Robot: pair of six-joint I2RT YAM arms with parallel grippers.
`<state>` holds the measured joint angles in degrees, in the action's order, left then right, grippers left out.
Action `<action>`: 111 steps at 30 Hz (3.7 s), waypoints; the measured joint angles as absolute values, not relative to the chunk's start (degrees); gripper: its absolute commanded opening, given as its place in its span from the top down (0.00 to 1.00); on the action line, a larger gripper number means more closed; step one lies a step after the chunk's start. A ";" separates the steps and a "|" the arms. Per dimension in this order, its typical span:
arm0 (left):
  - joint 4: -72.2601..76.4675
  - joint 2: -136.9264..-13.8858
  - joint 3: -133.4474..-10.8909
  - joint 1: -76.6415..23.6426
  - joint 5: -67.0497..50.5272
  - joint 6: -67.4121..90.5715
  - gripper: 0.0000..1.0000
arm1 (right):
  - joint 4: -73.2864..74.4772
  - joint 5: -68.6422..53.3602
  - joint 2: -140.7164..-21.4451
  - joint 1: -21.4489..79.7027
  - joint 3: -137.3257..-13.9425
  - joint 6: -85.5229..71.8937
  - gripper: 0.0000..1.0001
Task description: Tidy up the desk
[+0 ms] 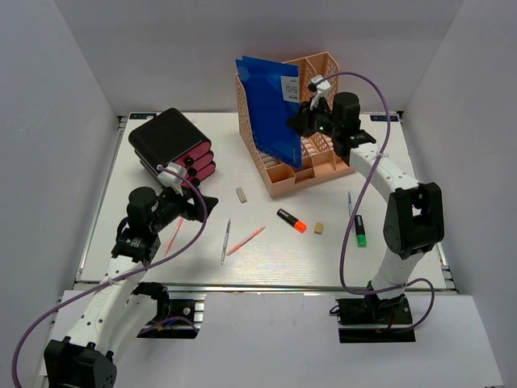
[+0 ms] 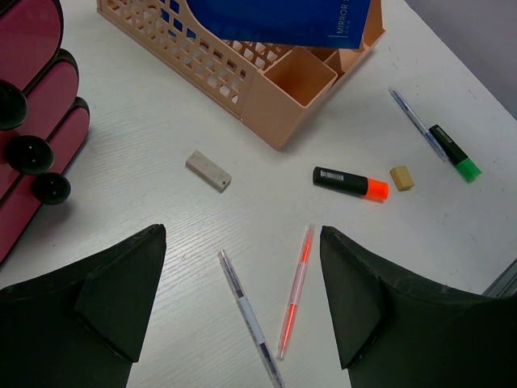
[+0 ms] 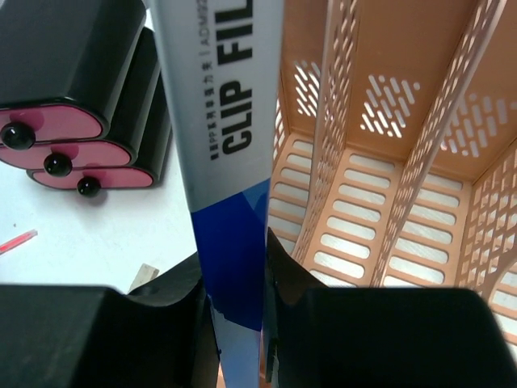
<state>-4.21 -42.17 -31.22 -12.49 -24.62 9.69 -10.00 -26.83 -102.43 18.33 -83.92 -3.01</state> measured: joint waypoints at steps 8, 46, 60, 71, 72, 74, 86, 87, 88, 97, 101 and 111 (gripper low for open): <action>-4.19 -42.09 -31.20 -12.49 -24.93 9.69 0.14 | -16.25 -24.38 -101.60 19.59 -80.90 -4.16 1.00; -3.36 -43.05 -31.11 -12.49 -26.24 9.91 0.14 | -42.72 -17.82 -110.50 22.55 -78.61 -10.28 1.00; -2.87 -43.64 -31.11 -12.49 -26.44 9.93 0.14 | -47.37 -12.10 -110.63 24.77 -75.70 -9.96 1.00; -2.52 -43.86 -31.09 -12.49 -26.41 9.93 0.14 | -48.45 -9.45 -110.63 26.22 -74.35 -8.84 1.00; -2.52 -43.97 -31.09 -12.49 -26.44 9.93 0.14 | -48.53 -9.02 -110.65 26.39 -74.35 -8.75 1.00; -2.50 -44.18 -31.09 -12.49 -26.41 9.93 0.14 | -48.66 -7.94 -110.72 26.76 -74.37 -8.62 1.00; -2.50 -44.60 -31.09 -12.49 -26.44 9.93 0.14 | -50.11 -4.40 -112.49 28.10 -76.07 -8.62 1.00; -2.50 -44.66 -31.09 -12.49 -26.44 9.91 0.14 | -50.24 -4.27 -112.55 28.14 -76.07 -8.60 1.00; -2.50 -44.71 -31.09 -12.49 -26.44 9.93 0.14 | -50.37 -4.16 -112.60 28.18 -76.07 -8.60 1.00; -2.50 -44.80 -31.09 -12.49 -26.50 9.93 0.14 | -51.62 -4.01 -112.97 28.32 -75.96 -8.12 1.00; -2.50 -44.80 -31.09 -12.49 -26.61 9.93 0.14 | -53.34 -4.01 -112.97 28.34 -74.91 -7.68 1.00; -2.50 -44.80 -31.09 -12.49 -26.65 9.96 0.14 | -55.77 -3.40 -112.97 28.58 -74.11 -6.83 1.00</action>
